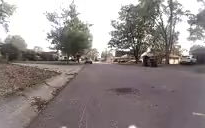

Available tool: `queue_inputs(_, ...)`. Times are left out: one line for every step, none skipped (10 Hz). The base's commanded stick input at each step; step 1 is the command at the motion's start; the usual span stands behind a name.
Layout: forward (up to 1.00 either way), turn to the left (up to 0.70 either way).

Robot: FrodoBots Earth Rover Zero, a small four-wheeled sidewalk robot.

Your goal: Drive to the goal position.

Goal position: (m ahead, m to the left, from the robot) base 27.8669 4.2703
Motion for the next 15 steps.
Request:
queue_inputs(0.08,0.00)
queue_inputs(0.08,0.00)
queue_inputs(0.09,0.00)
queue_inputs(0.08,0.00)
queue_inputs(0.09,0.00)
queue_inputs(0.09,0.00)
queue_inputs(0.09,0.00)
queue_inputs(0.08,0.00)
queue_inputs(0.09,0.00)
queue_inputs(0.09,0.00)
queue_inputs(0.08,0.00)
queue_inputs(0.08,0.00)
queue_inputs(0.08,0.00)
queue_inputs(0.08,0.00)
queue_inputs(0.08,0.00)
